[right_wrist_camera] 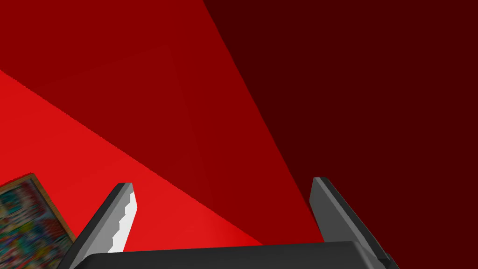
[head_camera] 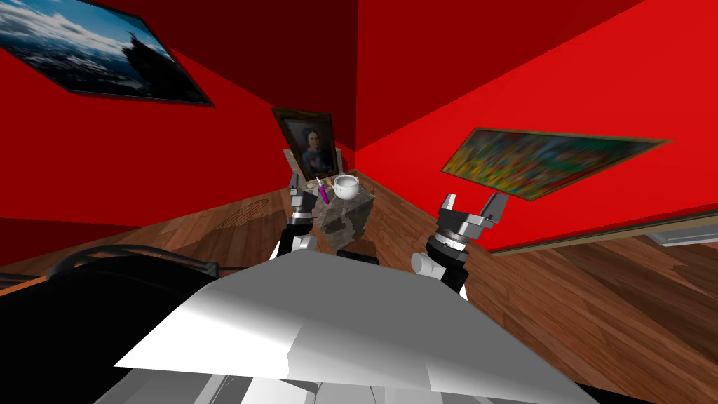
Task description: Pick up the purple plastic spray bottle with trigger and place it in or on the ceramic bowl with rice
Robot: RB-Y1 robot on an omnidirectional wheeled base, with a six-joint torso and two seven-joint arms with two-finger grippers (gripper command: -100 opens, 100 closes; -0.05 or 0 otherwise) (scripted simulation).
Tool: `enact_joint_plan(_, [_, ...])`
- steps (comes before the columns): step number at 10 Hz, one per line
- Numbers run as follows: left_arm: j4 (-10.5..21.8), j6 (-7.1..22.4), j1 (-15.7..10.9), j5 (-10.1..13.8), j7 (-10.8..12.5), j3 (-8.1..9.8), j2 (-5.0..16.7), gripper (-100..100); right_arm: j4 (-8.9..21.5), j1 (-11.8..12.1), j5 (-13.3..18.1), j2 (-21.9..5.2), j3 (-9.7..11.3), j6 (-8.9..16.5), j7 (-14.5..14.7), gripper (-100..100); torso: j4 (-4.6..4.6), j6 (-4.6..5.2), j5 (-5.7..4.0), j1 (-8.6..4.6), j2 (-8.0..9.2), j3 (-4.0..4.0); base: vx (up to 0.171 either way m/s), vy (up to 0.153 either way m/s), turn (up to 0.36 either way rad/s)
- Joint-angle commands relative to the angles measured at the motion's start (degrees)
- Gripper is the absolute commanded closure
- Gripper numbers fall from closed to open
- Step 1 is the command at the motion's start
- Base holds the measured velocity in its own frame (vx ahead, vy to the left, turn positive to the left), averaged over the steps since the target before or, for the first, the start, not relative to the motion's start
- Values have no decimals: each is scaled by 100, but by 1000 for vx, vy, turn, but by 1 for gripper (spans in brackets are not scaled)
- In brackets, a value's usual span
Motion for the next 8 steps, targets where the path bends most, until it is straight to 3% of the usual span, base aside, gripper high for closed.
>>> enact_joint_plan(1, [78,-17,-70,35,2,58,167,-100,0,0,0,0,0,0,0,0,0,0,0,0,0,0,-14,-8,16])
enact_joint_plan(4, [390,-84,-353,172,9,287,503,-100,0,-1,0,0,0,0,0,0,3,0,-2,-11,16,9,-49,-35,26])
enact_joint_plan(7, [849,-189,-808,395,20,659,754,-100,0,-1,0,1,1,0,0,0,8,0,-5,-26,35,20,-95,-79,29])
enact_joint_plan(8, [895,-189,-820,395,20,659,754,-100,0,-1,0,1,1,0,0,0,8,1,-8,-35,36,21,-67,-73,12])
